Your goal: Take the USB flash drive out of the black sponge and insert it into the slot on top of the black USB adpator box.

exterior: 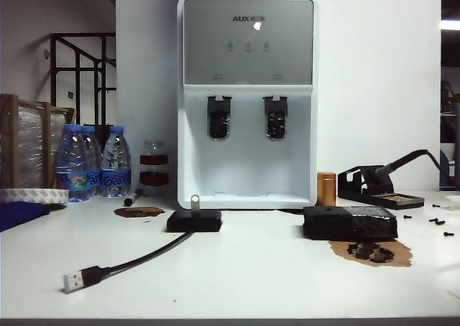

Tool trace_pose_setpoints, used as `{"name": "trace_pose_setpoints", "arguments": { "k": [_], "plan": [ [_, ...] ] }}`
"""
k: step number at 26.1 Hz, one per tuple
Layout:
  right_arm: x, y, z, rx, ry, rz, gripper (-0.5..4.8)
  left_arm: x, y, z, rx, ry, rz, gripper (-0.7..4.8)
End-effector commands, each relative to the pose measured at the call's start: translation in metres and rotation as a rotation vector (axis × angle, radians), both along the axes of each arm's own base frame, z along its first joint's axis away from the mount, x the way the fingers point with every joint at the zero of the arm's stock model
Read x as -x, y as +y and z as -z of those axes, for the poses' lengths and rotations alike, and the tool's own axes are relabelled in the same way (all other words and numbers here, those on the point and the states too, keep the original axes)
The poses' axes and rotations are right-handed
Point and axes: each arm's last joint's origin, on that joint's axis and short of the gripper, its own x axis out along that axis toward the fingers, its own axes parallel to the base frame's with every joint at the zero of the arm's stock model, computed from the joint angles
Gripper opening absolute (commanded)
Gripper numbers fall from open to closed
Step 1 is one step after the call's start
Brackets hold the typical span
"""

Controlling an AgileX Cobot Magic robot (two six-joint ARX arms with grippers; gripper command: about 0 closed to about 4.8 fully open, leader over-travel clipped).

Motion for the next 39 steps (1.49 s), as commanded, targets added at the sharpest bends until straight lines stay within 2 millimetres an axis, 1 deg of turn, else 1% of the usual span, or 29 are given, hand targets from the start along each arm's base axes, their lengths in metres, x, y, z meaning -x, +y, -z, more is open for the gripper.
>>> {"name": "trace_pose_setpoints", "arguments": {
  "k": [1,39],
  "plan": [
    [0.0002,0.0002,-0.0016,-0.003,-0.01,-0.005,-0.01,0.0001,-0.0002,0.0003,-0.013,-0.002,0.006,-0.04],
    [0.0002,0.0002,-0.0017,-0.003,-0.01,-0.005,-0.01,-0.0001,0.0004,-0.0004,-0.028,-0.011,-0.013,-0.04]
  ]
}}
